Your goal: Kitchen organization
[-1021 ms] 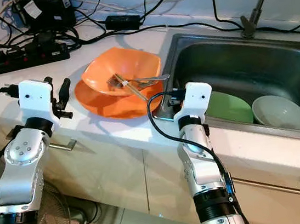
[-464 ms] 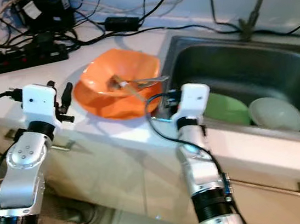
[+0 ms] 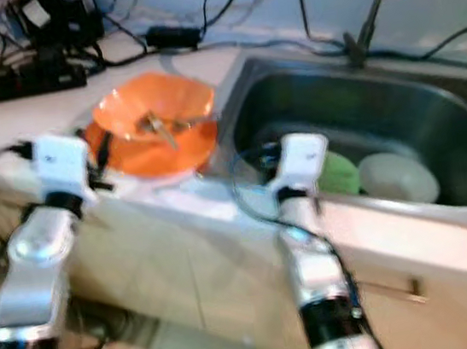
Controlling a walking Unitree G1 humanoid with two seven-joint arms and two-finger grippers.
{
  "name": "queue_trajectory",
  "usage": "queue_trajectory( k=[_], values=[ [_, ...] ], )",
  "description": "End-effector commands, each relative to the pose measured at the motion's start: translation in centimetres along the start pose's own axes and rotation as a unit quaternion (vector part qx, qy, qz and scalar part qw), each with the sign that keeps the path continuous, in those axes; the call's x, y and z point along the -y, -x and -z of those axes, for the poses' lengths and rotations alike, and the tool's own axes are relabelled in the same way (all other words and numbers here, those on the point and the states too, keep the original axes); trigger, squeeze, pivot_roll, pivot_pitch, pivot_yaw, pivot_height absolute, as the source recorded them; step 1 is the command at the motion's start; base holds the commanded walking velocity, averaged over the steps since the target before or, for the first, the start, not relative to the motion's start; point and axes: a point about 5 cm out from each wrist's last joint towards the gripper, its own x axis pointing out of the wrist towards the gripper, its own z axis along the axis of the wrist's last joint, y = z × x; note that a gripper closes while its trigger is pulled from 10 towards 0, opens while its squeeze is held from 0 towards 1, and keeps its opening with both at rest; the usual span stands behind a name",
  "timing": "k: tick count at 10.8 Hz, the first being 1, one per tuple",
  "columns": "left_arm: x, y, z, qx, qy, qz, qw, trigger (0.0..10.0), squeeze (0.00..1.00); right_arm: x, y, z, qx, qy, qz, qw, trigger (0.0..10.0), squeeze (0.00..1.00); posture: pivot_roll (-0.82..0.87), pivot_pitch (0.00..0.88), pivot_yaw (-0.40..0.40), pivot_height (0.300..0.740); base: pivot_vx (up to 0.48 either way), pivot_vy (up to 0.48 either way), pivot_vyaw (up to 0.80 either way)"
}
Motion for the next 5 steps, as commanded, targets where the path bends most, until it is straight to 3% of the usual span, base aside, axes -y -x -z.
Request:
queue_trajectory(
  k=[1, 5],
  values=[
    [0.56, -0.1, -0.49, 0.01, 0.006, 0.005, 1.0, 10.0, 0.0, 1.05, 0.05, 0.34, -0.008, 0.009, 0.015, 1.0, 10.0, 0.0, 0.08, 0.047, -0.009, 0.74, 0.0, 0.0, 0.0],
    [0.03, -0.04, -0.49, 0.01, -0.007, -0.003, 1.0, 10.0, 0.0, 0.86, 0.0, 0.35, -0.011, 0.01, 0.01, 1.0, 10.0, 0.0, 0.08, 0.059, -0.018, 0.74, 0.0, 0.0, 0.0]
  ],
)
